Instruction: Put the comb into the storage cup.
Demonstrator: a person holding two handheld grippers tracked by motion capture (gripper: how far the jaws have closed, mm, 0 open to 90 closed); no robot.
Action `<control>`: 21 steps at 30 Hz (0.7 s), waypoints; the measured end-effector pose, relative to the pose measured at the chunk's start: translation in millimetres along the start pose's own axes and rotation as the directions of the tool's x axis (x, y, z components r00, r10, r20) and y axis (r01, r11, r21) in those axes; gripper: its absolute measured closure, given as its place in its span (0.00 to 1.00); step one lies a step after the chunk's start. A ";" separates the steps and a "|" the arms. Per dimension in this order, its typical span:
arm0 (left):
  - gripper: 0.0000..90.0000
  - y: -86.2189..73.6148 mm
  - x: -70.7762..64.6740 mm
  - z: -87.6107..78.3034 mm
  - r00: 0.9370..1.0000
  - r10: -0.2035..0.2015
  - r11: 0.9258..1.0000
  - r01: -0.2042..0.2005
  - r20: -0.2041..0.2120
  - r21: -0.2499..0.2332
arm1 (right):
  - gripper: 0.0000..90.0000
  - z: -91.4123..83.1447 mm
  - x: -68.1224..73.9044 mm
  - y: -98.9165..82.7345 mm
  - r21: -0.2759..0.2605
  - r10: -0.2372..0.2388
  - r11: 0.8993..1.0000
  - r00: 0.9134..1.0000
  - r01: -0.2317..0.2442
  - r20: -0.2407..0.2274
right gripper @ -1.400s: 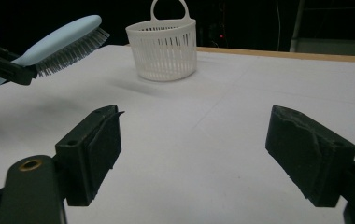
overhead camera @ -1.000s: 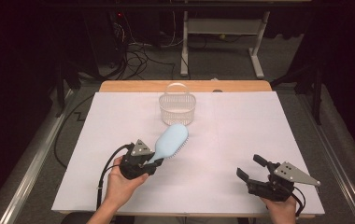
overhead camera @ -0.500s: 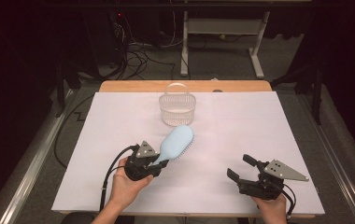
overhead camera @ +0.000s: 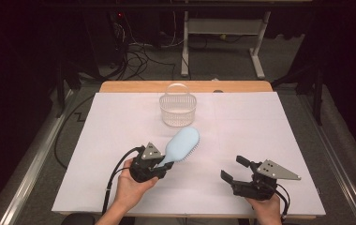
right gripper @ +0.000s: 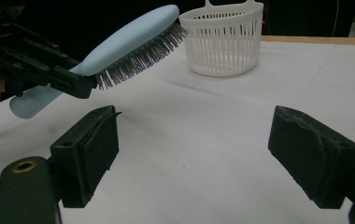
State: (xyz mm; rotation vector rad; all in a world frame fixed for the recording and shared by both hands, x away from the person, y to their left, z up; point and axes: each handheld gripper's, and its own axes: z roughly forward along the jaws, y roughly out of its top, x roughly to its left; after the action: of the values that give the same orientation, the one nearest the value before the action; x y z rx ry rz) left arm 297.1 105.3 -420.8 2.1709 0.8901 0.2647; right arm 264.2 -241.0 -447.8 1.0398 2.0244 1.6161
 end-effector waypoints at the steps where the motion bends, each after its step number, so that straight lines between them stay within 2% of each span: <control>1: 0.76 0.3 -0.8 0.5 1.000 -0.002 1.000 0.002 0.001 -0.001 | 0.19 0.6 0.3 0.1 0.001 0.000 1.000 1.000 0.000 -0.001; 8: 0.76 2.5 -4.7 4.5 1.000 -0.001 1.000 0.001 0.014 -0.011 | 0.19 6.5 4.9 -0.2 0.011 -0.029 1.000 1.000 0.029 -0.008; 21: 0.76 6.6 -15.3 13.6 0.999 0.018 1.000 -0.018 0.043 -0.002 | 0.19 17.7 7.0 1.3 0.008 0.005 1.000 0.999 -0.004 -0.044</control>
State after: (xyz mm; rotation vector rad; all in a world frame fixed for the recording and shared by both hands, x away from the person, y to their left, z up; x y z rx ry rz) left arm 295.3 84.1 -424.1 2.1760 0.8459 0.2268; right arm 271.7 -223.8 -450.5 1.0212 2.0602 1.6480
